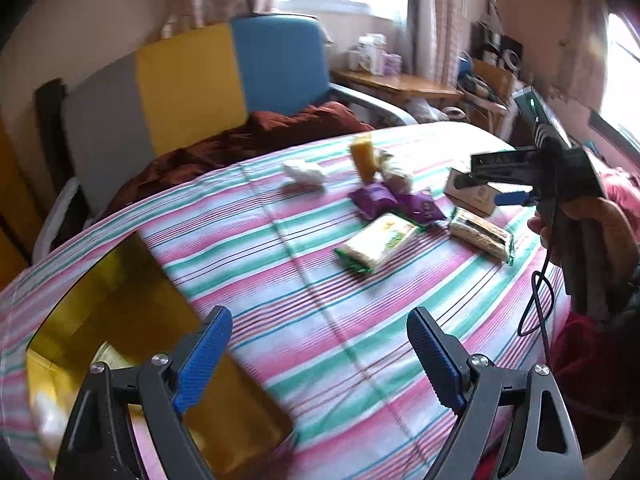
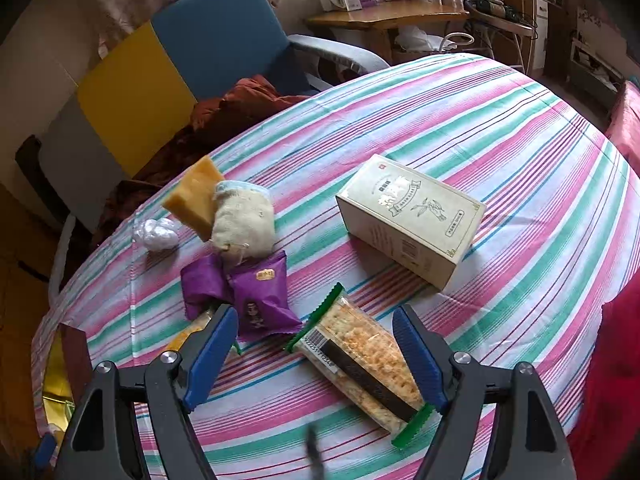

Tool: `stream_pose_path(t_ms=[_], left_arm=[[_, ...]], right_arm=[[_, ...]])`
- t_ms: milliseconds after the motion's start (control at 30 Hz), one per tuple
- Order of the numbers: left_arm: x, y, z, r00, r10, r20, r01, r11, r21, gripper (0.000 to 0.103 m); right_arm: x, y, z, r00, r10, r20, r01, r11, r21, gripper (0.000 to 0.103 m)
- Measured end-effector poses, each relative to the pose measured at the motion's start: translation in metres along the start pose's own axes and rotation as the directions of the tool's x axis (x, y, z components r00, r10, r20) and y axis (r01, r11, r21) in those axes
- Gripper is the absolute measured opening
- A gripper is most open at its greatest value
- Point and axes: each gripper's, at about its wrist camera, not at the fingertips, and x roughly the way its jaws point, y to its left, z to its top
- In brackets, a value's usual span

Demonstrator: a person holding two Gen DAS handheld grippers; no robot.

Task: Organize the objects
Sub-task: 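Withdraw both tools from the tray back toward the remaining items, then grasp the WEIDAN cracker pack with the left gripper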

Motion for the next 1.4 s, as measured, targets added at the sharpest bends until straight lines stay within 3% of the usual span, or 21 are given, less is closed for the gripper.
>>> stream_pose_path(t_ms=[233,400,667,767,800,833,900,1100,1233,1400], left_arm=[[0.064,-0.024,0.035,0.994,-0.045,-0.096,0.052,0.996,0.077,0.09],[0.104,-0.038,0.056,0.991,-0.034,-0.133,0.056,0.985,0.164,0.089],[0.164,-0.051,0.075,0.967,-0.082,-0.242,0.132,0.972,0.197,0.089],[0.179,-0.053,0.074,0.96,-0.085,-0.266,0.14,0.97,0.196,0.082],[0.185,-0.051,0.073,0.954,-0.099,-0.282,0.153,0.973,0.174,0.072],[0.189,-0.048,0.071,0.947,-0.122,-0.297,0.169,0.976,0.138,0.069],[0.187,-0.046,0.07,0.959,-0.111,-0.261,0.146,0.982,0.119,0.063],[0.173,-0.043,0.058,0.966,-0.096,-0.239,0.112,0.992,0.054,0.051],[0.152,-0.045,0.034,0.973,-0.087,-0.213,0.096,0.995,0.035,0.05],[0.125,-0.049,0.003,0.983,-0.092,-0.159,0.095,0.995,0.01,0.05]], right_arm=[[0.002,-0.009,0.003,0.998,0.066,-0.007,-0.065,0.996,0.056,0.081],[0.004,-0.009,0.003,0.995,0.099,-0.027,-0.097,0.993,0.063,0.081],[0.006,-0.01,0.003,0.993,0.113,-0.043,-0.109,0.991,0.076,0.081],[0.008,-0.01,0.004,0.993,0.109,-0.047,-0.105,0.991,0.077,0.081],[0.008,-0.009,0.004,0.993,0.106,-0.048,-0.103,0.992,0.076,0.081],[0.009,-0.009,0.004,0.993,0.104,-0.049,-0.1,0.992,0.076,0.081],[0.009,-0.009,0.004,0.994,0.097,-0.053,-0.093,0.993,0.072,0.081],[0.01,-0.006,0.004,0.996,0.071,-0.059,-0.068,0.996,0.057,0.081],[0.012,0.003,0.001,0.996,0.058,-0.068,-0.058,0.998,0.009,0.081],[0.018,0.029,-0.006,0.997,0.017,-0.077,-0.027,0.991,-0.13,0.077]])
